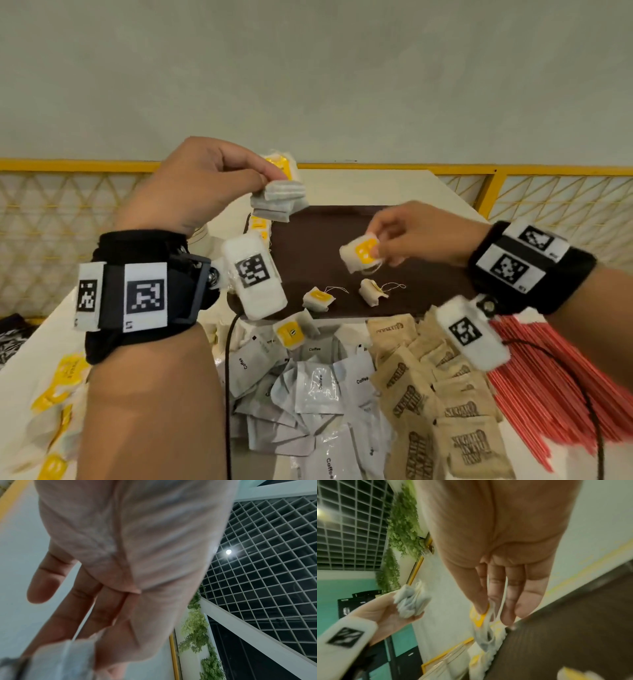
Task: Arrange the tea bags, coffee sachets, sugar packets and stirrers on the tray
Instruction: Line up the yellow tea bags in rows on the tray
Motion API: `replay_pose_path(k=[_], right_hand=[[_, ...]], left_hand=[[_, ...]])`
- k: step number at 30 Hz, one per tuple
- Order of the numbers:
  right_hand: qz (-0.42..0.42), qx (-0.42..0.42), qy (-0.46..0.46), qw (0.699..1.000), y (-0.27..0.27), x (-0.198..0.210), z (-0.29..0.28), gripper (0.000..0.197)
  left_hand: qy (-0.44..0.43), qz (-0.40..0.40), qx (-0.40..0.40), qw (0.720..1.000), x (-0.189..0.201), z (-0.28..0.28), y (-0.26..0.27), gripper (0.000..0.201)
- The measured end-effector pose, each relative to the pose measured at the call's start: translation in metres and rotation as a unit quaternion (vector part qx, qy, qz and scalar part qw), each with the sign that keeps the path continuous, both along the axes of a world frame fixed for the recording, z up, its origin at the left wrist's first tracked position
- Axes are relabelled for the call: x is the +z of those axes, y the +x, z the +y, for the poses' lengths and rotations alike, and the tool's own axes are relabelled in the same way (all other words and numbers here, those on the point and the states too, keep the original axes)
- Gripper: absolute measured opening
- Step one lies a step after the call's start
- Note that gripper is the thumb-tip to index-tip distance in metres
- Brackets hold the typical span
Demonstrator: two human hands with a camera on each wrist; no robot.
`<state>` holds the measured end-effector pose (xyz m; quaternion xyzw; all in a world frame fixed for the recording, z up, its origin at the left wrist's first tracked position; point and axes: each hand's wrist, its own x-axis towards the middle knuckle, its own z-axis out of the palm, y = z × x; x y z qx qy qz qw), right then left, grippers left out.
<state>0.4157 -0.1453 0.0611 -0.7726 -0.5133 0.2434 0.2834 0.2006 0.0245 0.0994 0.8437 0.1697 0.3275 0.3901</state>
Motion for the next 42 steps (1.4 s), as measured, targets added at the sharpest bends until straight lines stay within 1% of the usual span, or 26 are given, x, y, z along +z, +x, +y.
replay_pose_path(k=[1,2,3,4,5,7,8,9,11,14,16,20,21,24,25,29,30,32,33,34,38,42], right_hand=[[-0.012,-0.015,0.016,1.0,0.006,0.004,0.002,0.011],[-0.027,-0.018,0.008,0.999,0.01,0.005,0.004,0.01],[-0.034,-0.014,-0.019,0.999,0.012,0.004,0.006,0.009],[-0.016,-0.007,-0.049,0.999,0.013,0.0,0.007,0.009],[0.03,-0.003,-0.075,0.997,0.013,-0.006,0.007,0.01],[0.16,-0.016,-0.1,0.982,0.013,-0.017,0.007,0.015],[0.207,-0.033,-0.104,0.972,0.014,-0.023,0.007,0.017],[0.223,-0.054,-0.111,0.967,0.016,-0.029,0.008,0.019],[0.194,-0.088,-0.138,0.967,0.023,-0.041,0.01,0.027],[0.129,-0.099,-0.178,0.97,0.031,-0.053,0.014,0.034],[0.113,-0.096,-0.2,0.969,0.034,-0.056,0.018,0.032],[0.096,-0.092,-0.222,0.966,0.036,-0.056,0.024,0.013],[0.093,-0.09,-0.222,0.966,0.036,-0.057,0.025,0.014],[0.089,-0.057,-0.234,0.966,0.038,-0.055,0.026,0.036],[0.084,-0.047,-0.241,0.966,0.038,-0.053,0.027,0.038],[0.03,-0.023,-0.277,0.96,0.035,-0.049,0.03,0.023],[0.007,-0.023,-0.282,0.959,0.034,-0.048,0.031,0.023],[-0.041,-0.032,-0.277,0.96,0.033,-0.045,0.033,0.03],[-0.053,-0.039,-0.272,0.96,0.032,-0.044,0.034,0.032],[-0.048,-0.045,-0.27,0.961,0.032,-0.043,0.035,0.03],[0.024,-0.073,-0.26,0.963,0.028,-0.044,0.034,0.019],[0.033,-0.081,-0.194,0.977,0.022,-0.043,0.034,0.018]], left_hand=[[0.0,0.0,-0.002,1.0,0.0,0.0,0.001,0.039],[0.001,-0.001,-0.001,1.0,0.0,-0.002,0.002,0.038],[0.003,-0.001,-0.001,1.0,0.0,-0.003,0.003,0.037],[0.003,0.0,-0.001,1.0,0.0,-0.005,0.004,0.037],[0.003,0.003,-0.002,1.0,0.0,-0.005,0.004,0.037],[0.004,0.012,-0.003,1.0,0.0,-0.007,0.005,0.036],[0.004,0.016,-0.003,1.0,0.0,-0.007,0.006,0.036],[0.004,0.02,-0.001,1.0,0.0,-0.008,0.006,0.036],[0.002,0.023,0.001,1.0,0.0,-0.009,0.007,0.037],[0.002,0.031,-0.003,1.0,0.001,-0.012,0.009,0.037],[0.005,0.039,-0.001,0.999,0.001,-0.013,0.01,0.034],[0.006,0.05,-0.001,0.999,0.0,-0.012,0.011,0.032],[0.006,0.052,-0.001,0.999,0.0,-0.012,0.011,0.032],[0.007,0.052,0.004,0.999,0.0,-0.011,0.011,0.031],[0.008,0.051,0.005,0.999,0.0,-0.011,0.011,0.03],[0.007,0.058,0.003,0.998,0.0,-0.011,0.01,0.029],[0.005,0.058,0.0,0.998,0.0,-0.01,0.01,0.03],[0.004,0.056,-0.005,0.998,0.0,-0.01,0.01,0.032],[0.004,0.056,-0.005,0.998,0.0,-0.01,0.009,0.032],[0.004,0.056,-0.005,0.998,0.0,-0.009,0.009,0.032],[0.006,0.059,-0.007,0.998,-0.001,-0.008,0.008,0.031],[0.001,0.058,-0.004,0.998,-0.001,-0.008,0.007,0.03]])
